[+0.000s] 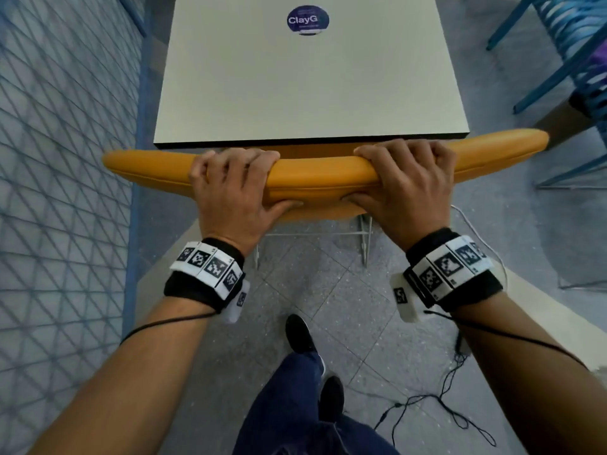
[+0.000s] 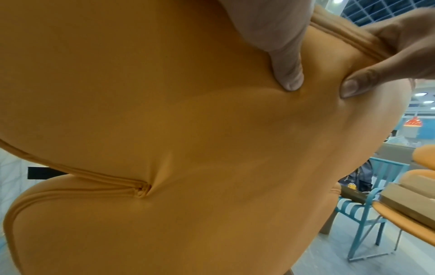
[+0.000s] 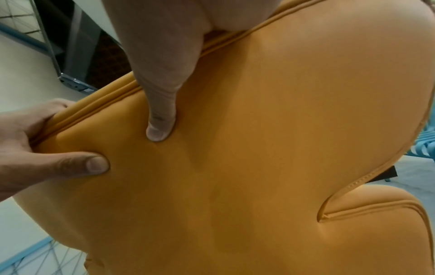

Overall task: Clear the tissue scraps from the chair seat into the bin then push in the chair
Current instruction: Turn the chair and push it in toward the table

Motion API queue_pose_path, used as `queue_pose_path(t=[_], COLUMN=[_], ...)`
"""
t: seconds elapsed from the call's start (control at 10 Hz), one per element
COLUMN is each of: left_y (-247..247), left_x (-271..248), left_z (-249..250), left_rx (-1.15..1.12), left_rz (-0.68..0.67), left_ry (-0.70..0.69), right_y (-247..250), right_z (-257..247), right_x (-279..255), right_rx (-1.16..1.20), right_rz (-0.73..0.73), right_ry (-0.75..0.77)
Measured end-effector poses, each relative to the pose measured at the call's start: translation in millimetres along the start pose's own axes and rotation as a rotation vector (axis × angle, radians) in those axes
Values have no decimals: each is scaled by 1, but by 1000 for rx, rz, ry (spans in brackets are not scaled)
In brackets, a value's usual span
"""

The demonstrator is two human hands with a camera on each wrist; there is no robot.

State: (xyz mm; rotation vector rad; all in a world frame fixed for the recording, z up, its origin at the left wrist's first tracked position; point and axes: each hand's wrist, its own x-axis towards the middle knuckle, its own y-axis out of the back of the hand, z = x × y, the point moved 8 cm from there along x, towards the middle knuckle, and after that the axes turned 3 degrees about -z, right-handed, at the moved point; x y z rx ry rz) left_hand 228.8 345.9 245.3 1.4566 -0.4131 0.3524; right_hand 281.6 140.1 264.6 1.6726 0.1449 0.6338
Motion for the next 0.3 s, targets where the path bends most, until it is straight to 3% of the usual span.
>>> queue_pose_path(t=[0.1, 0.3], left_y=[3, 19], left_x=[-6, -53], left_z=[5, -18], left_rx=[-27, -5], left_rz=[-51, -54], left_ry=[-24, 59], right_y=[3, 51], right_z=[1, 9], right_x=[-7, -44], right_rx=[80, 519], right_rz=[-16, 60], right_ry=[-40, -12])
